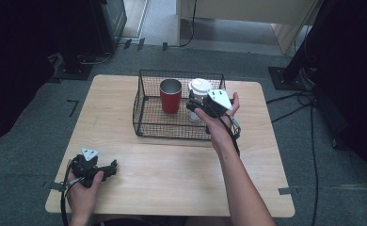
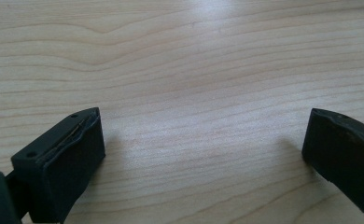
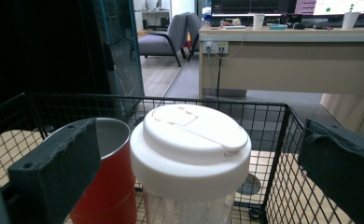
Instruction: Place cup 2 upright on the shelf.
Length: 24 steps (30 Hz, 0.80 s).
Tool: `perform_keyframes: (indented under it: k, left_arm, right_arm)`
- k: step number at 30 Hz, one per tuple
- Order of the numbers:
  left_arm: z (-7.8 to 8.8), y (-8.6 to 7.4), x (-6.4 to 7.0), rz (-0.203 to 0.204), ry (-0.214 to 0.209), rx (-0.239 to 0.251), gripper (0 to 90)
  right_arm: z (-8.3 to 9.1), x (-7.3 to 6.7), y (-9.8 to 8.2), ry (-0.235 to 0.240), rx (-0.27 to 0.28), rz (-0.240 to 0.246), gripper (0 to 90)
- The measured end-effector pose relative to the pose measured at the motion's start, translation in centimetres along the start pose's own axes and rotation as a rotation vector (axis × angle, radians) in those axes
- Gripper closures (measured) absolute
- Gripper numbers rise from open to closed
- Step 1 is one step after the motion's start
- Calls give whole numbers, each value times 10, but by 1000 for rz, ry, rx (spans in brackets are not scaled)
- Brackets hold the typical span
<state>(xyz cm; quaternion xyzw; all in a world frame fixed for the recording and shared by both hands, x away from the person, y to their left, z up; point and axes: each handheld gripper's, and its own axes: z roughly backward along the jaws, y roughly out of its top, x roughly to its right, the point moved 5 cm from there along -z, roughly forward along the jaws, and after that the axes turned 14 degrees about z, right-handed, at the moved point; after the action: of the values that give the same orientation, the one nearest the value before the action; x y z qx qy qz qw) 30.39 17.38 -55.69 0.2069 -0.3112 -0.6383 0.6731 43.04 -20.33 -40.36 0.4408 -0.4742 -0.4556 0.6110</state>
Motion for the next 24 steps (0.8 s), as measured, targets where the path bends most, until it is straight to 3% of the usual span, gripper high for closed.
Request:
perform_keyframes:
  k: [12,20,24]
  left_arm:
    - [0,0,0,1,0,0,0]
    - [0,0,0,1,0,1,0]
    - [0,0,0,1,0,1,0]
  right_arm:
    - [29,7,-4,36,5,18,0]
    - [52,11,-17,55,-14,55,0]
    - [61,14,-21,54,-14,49,0]
